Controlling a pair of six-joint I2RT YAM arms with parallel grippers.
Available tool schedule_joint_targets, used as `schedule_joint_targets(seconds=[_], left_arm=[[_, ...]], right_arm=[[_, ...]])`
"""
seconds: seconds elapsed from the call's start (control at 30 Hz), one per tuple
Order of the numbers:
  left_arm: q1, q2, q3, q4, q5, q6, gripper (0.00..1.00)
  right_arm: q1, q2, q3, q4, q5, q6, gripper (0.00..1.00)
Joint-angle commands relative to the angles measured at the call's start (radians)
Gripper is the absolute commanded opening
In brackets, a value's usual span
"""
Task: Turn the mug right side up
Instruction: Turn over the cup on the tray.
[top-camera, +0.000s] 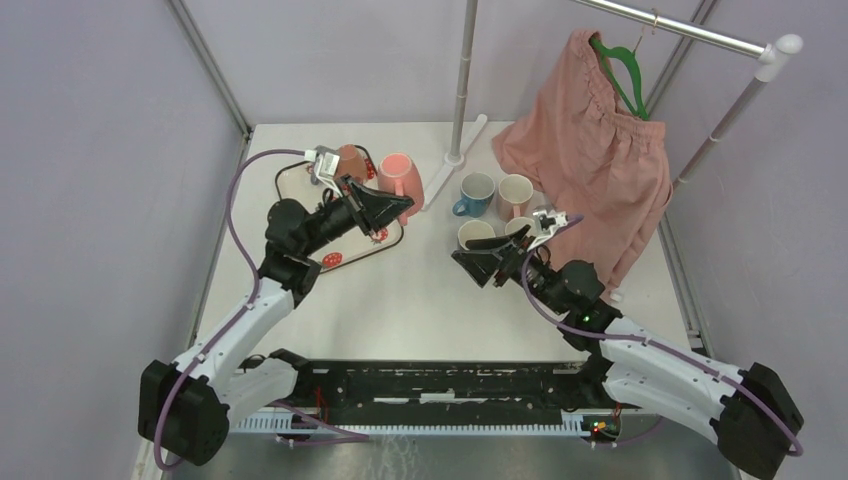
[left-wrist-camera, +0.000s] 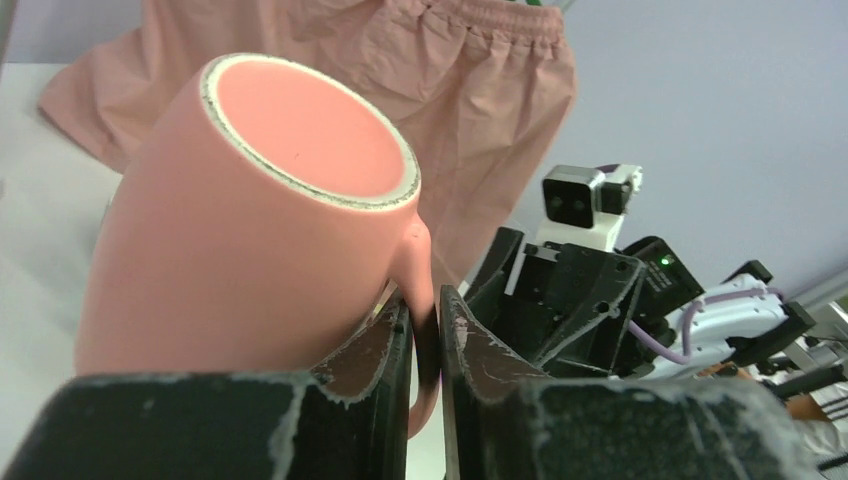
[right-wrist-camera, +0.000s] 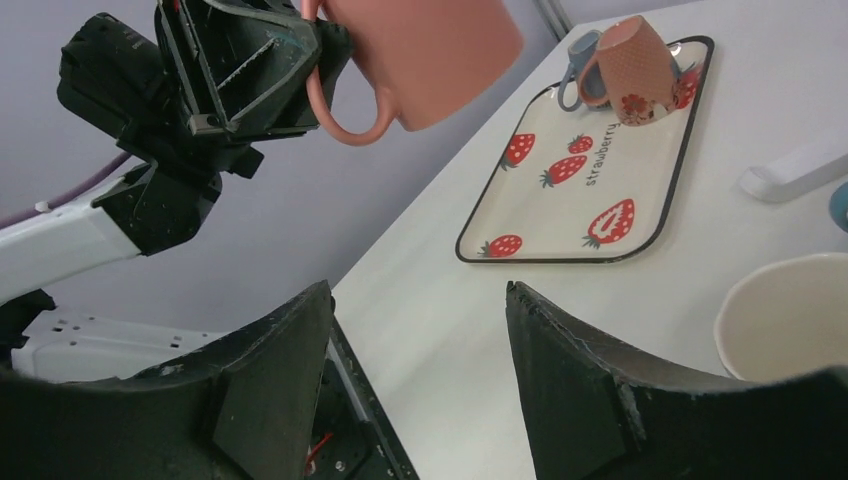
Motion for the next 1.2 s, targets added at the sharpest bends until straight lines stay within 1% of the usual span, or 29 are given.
schedule_joint_targets(seconds=[0.0,0.17,0.27,0.37,0.53,0.6,0.7,0.83,0.97,1.17], left_arm=[[-0.016,0.001,0.019,0.202,0.037,-0.049,0.02],[-0.016,0.005,0.022,0.173,0.035,-0.031,0.02],[-0.016,0.005,0.037,0.12,0.029,-0.017,0.02],[-0.019,0.004,0.052,0.065,0.016,0.001,0.02],[-0.036,0.005,0.052,0.014,0.007,-0.007,0.02],[-0.052,0.002,0.037,0.013,-0.007,-0.031,0.02],[-0.089,-0.009,0.013,0.013,-0.041,-0.057,0.02],[-0.144,-0.015,-0.011,0.026,-0.091,-0.073,0.02],[-0.193,-0.007,-0.029,0.079,-0.117,-0.103,0.02],[-0.242,0.017,-0.026,0.118,-0.14,-0.12,0.02]], right_arm=[[-0.002,0.051,0.024,0.171,-0.049,0.087,0.71],[-0.001,0.083,0.013,0.223,-0.068,0.122,0.71],[-0.001,0.088,0.009,0.227,-0.069,0.113,0.71],[-0.001,0.095,0.018,0.212,-0.072,0.064,0.71],[-0.002,0.132,0.065,0.178,-0.123,-0.076,0.68],[-0.001,0.156,0.094,0.179,-0.165,-0.123,0.65],[-0.001,0.195,0.121,0.206,-0.232,-0.156,0.64],[-0.001,0.242,0.132,0.296,-0.311,-0.13,0.64],[-0.001,0.266,0.12,0.385,-0.321,-0.09,0.64],[0.0,0.271,0.121,0.388,-0.312,-0.088,0.64]])
